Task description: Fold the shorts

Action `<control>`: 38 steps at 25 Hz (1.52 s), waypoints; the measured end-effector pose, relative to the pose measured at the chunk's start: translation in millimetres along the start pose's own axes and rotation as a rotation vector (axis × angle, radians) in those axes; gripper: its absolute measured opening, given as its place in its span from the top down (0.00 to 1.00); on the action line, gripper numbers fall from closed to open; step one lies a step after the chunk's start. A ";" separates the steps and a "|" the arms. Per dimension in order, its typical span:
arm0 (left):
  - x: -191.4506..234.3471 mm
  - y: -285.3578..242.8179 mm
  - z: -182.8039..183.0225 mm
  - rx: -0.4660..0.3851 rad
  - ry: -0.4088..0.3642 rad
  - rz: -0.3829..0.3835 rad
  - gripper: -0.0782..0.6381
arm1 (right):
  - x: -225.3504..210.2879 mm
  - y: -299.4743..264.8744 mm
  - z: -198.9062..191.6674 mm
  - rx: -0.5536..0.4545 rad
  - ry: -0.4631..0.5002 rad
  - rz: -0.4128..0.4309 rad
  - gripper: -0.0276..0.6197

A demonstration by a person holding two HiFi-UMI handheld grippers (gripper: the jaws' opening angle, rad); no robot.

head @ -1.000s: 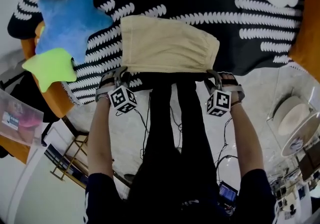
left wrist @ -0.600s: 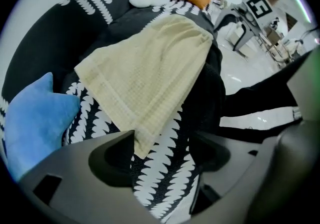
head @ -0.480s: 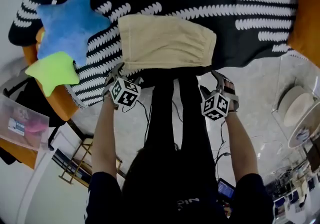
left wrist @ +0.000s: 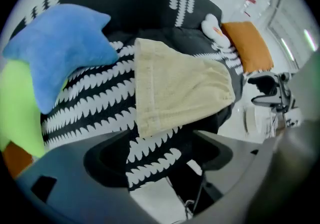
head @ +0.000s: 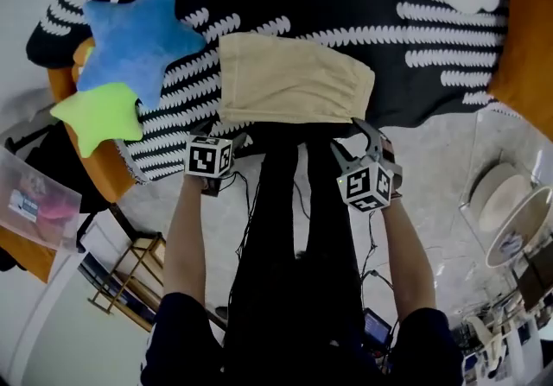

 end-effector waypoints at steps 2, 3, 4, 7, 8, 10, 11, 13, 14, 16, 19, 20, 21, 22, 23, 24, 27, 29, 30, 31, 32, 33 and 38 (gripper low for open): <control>11.1 1.8 3.8 -0.032 0.157 -0.027 0.36 | -19.5 1.8 37.4 -0.027 0.079 -0.007 0.52; 13.8 2.0 5.2 -0.050 0.238 -0.046 0.36 | -30.2 2.6 56.4 -0.037 0.124 -0.005 0.52; 14.5 1.9 5.8 -0.066 0.320 -0.071 0.36 | -40.3 3.0 75.5 -0.044 0.171 0.001 0.54; 14.9 0.7 3.2 -0.095 0.527 -0.168 0.36 | -60.0 -3.9 132.8 -0.056 0.298 0.030 0.56; 15.2 -0.9 1.0 -0.099 0.579 -0.191 0.36 | -64.2 -9.3 150.9 -0.054 0.334 0.047 0.57; 15.8 -4.2 -3.8 -0.105 0.677 -0.223 0.36 | -70.5 -22.9 184.6 -0.034 0.408 0.089 0.58; 17.0 -5.2 -5.8 -0.109 0.727 -0.239 0.36 | -72.1 -30.7 200.9 -0.018 0.447 0.111 0.59; 21.2 -6.5 -7.6 -0.117 0.824 -0.274 0.36 | -72.7 -47.6 231.9 0.020 0.521 0.154 0.60; 22.7 -7.8 -7.9 -0.118 0.871 -0.287 0.37 | -72.7 -57.0 245.8 0.044 0.554 0.180 0.60; 23.2 -13.3 -7.7 -0.117 0.965 -0.306 0.44 | -73.1 -79.4 270.1 0.100 0.612 0.237 0.62; 22.7 -24.1 -5.5 -0.117 1.042 -0.349 0.47 | -70.0 -121.7 296.8 0.180 0.660 0.308 0.62; 22.9 -27.2 -4.6 -0.115 1.042 -0.361 0.47 | -68.3 -136.4 302.0 0.212 0.655 0.328 0.60; 23.0 -30.0 -3.9 -0.113 1.037 -0.369 0.47 | -67.0 -151.0 304.9 0.247 0.637 0.350 0.58; 22.9 -32.8 -4.0 -0.108 1.035 -0.373 0.47 | -66.7 -165.5 305.4 0.286 0.608 0.371 0.56; 22.6 -36.1 -5.1 -0.100 1.038 -0.375 0.47 | -67.6 -179.6 303.5 0.330 0.575 0.388 0.57; 22.8 -40.0 -6.9 -0.090 1.047 -0.375 0.49 | -69.8 -192.8 299.8 0.378 0.546 0.398 0.61; 27.6 -51.8 -9.6 -0.071 1.043 -0.374 0.54 | -82.8 -217.2 286.9 0.516 0.510 0.405 0.72; 28.3 -54.8 -9.3 -0.076 0.990 -0.364 0.56 | -94.7 -216.5 282.0 0.570 0.507 0.402 0.87; 27.4 -54.4 -9.9 -0.082 0.957 -0.360 0.57 | -101.5 -213.1 280.0 0.589 0.513 0.399 0.92; 26.7 -53.3 -11.0 -0.087 0.925 -0.362 0.57 | -108.6 -209.1 277.5 0.611 0.518 0.398 0.92; 26.4 -52.2 -12.4 -0.091 0.896 -0.370 0.58 | -115.7 -205.3 274.4 0.637 0.521 0.399 0.92; 26.2 -51.1 -13.7 -0.094 0.870 -0.385 0.58 | -122.5 -202.0 271.1 0.665 0.520 0.400 0.92; 28.6 -45.1 -13.0 -0.124 0.786 -0.465 0.58 | -139.7 -198.3 261.8 0.751 0.580 0.388 0.92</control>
Point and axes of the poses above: the fingertips, and each gripper's own axes: y backward along the fingers, x to its left, z out of its top, the point moved 5 cm from there along y, backward along the fingers, and after that the axes turned 15 degrees about z, right-handed, at the moved point
